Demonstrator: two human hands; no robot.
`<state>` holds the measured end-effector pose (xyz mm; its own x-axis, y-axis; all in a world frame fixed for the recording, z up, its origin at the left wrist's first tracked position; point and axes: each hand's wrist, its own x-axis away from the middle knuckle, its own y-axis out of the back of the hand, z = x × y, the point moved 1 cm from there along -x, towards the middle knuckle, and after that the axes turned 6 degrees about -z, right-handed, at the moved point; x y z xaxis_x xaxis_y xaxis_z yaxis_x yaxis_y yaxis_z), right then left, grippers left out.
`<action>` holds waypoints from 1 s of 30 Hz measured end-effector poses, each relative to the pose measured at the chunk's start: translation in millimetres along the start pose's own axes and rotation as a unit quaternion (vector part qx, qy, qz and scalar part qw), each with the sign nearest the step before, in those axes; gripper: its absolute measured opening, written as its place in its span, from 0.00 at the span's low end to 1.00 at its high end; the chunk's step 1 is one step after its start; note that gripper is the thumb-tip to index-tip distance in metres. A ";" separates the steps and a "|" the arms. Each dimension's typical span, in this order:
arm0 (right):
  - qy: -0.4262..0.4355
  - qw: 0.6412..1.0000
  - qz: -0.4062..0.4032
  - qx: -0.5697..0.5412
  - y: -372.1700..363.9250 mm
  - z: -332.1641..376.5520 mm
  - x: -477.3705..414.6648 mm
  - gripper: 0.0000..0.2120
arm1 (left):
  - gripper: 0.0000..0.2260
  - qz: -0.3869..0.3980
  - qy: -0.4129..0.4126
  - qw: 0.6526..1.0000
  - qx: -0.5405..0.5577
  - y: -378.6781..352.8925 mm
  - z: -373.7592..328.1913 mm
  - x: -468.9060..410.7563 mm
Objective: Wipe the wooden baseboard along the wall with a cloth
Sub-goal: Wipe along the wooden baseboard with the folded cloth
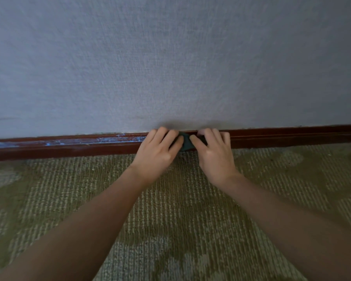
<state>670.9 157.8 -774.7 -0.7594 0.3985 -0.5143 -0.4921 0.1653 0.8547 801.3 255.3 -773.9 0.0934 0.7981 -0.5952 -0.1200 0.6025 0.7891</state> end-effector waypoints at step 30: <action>0.035 0.996 0.078 0.036 13.1 -8.5 -4.5 0.23 | 0.13 0.052 -0.066 0.996 -0.041 0.6 -6.2 -4.8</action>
<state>664.3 150.4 -761.8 -0.8535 0.3603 -0.3766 -0.3360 0.1719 0.9260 794.6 251.9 -771.5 0.2051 0.8519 -0.4819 -0.2164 0.5196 0.8265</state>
